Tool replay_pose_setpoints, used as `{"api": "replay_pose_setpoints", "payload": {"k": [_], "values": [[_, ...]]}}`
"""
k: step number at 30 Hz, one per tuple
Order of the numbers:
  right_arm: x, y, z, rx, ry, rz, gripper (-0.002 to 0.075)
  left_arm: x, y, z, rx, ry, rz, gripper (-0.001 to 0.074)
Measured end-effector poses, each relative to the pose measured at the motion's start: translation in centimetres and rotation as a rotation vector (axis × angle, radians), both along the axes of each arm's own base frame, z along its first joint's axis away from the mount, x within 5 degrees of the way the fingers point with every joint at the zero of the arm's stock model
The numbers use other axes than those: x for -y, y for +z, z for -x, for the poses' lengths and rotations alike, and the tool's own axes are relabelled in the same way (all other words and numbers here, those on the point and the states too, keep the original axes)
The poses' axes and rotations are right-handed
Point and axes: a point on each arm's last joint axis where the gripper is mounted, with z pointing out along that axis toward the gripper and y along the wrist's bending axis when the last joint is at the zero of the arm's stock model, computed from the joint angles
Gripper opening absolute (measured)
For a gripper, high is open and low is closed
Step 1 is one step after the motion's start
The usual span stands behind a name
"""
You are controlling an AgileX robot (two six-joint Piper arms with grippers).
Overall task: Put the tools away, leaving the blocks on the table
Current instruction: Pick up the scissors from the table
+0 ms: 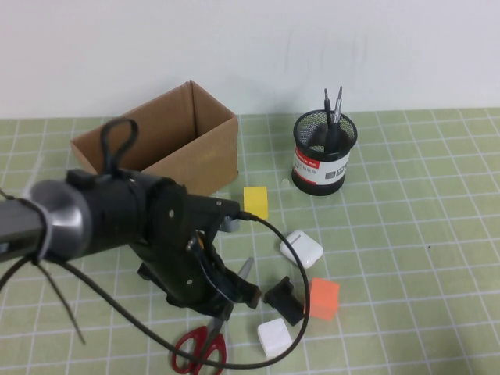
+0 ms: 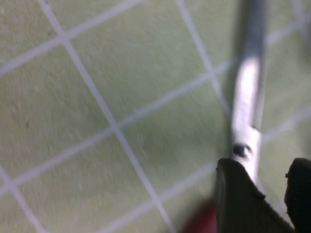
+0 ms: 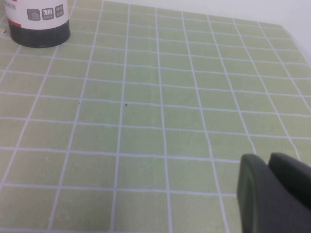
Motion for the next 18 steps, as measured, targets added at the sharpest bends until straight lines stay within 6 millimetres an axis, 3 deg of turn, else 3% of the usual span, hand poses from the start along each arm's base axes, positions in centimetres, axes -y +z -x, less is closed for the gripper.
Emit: {"api": "replay_pose_setpoints", "payload": {"k": [7, 18], "values": [[0.0, 0.0, 0.0, 0.0, 0.0, 0.0, -0.0006, 0.6, -2.0, -1.2, 0.038, 0.055, 0.014, 0.0202], [0.0, 0.0, 0.0, 0.0, 0.0, 0.0, -0.0006, 0.6, -2.2, -1.3, 0.057, 0.061, -0.006, 0.0202]]}}
